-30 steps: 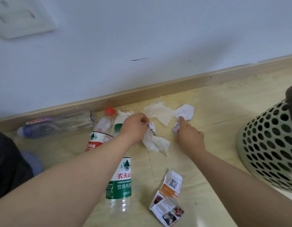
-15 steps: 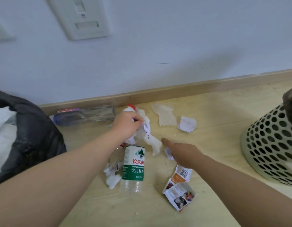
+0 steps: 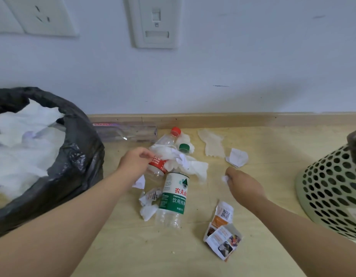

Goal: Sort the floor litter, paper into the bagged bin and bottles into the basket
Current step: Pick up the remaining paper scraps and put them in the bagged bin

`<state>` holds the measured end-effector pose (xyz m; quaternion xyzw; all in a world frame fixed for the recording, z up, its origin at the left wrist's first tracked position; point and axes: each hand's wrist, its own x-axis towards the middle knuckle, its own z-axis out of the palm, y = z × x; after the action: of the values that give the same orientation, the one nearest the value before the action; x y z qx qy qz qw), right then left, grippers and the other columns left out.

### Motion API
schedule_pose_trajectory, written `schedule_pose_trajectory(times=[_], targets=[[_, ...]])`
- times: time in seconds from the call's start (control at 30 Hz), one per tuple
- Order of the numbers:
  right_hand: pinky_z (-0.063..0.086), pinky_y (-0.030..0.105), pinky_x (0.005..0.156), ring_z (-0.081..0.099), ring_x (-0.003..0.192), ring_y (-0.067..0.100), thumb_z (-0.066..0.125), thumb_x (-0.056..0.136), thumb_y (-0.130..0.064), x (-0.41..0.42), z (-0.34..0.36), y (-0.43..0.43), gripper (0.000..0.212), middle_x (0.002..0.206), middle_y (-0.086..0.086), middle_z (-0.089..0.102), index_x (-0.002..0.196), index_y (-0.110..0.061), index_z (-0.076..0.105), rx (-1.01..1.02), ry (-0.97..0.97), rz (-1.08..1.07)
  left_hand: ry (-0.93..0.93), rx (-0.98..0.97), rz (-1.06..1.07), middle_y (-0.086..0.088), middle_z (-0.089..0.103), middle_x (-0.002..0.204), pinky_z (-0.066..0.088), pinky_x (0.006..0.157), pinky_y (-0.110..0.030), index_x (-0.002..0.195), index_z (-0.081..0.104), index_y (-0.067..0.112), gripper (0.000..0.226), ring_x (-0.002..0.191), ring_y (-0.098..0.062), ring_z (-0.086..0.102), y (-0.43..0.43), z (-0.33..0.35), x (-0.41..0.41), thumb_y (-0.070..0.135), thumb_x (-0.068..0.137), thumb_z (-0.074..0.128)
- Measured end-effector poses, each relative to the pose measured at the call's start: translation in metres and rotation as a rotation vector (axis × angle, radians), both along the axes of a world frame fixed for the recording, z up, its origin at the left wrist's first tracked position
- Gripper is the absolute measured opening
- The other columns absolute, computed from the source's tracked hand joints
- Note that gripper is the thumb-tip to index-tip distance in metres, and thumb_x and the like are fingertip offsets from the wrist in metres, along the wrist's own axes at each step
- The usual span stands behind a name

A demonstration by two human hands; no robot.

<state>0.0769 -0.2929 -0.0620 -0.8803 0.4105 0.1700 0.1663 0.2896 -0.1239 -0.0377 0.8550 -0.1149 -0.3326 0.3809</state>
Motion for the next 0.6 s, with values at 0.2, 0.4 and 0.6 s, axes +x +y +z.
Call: schedule_pose_trajectory(times=[0.2, 0.4, 0.6], targets=[[0.036, 0.027, 0.06, 0.055, 0.079, 0.025, 0.033, 0.095, -0.045, 0.001, 0.008, -0.01, 0.034, 0.084, 0.003, 0.059, 0.083, -0.018, 0.048, 0.023, -0.103, -0.351, -0.297, 0.069, -0.212, 0.008, 0.055, 0.082, 0.038, 0.057, -0.024, 0.104, 0.056, 0.028, 0.013, 0.068, -0.008, 0.05, -0.006, 0.009, -0.012, 0.024, 0.095, 0.048], [0.039, 0.029, 0.066, 0.055, 0.085, 0.029, 0.045, 0.091, -0.024, 0.014, 0.002, -0.027, 0.043, 0.102, 0.008, 0.058, 0.133, -0.025, 0.035, 0.101, -0.172, -0.429, -0.404, 0.143, -0.571, 0.004, 0.054, 0.116, 0.045, 0.071, -0.029, 0.129, 0.039, 0.041, 0.043, 0.093, -0.017, 0.058, -0.033, 0.013, -0.036, 0.042, 0.089, 0.054], [0.044, 0.033, 0.076, 0.054, 0.091, 0.033, 0.046, 0.091, -0.011, 0.023, -0.026, -0.038, 0.069, 0.118, 0.02, 0.053, 0.149, -0.027, 0.012, 0.295, -0.081, -0.375, -0.341, 0.216, -0.57, 0.004, 0.052, 0.109, 0.044, 0.074, -0.028, 0.114, 0.052, 0.028, 0.027, 0.094, -0.016, 0.054, -0.025, -0.001, -0.034, 0.037, 0.088, 0.058]])
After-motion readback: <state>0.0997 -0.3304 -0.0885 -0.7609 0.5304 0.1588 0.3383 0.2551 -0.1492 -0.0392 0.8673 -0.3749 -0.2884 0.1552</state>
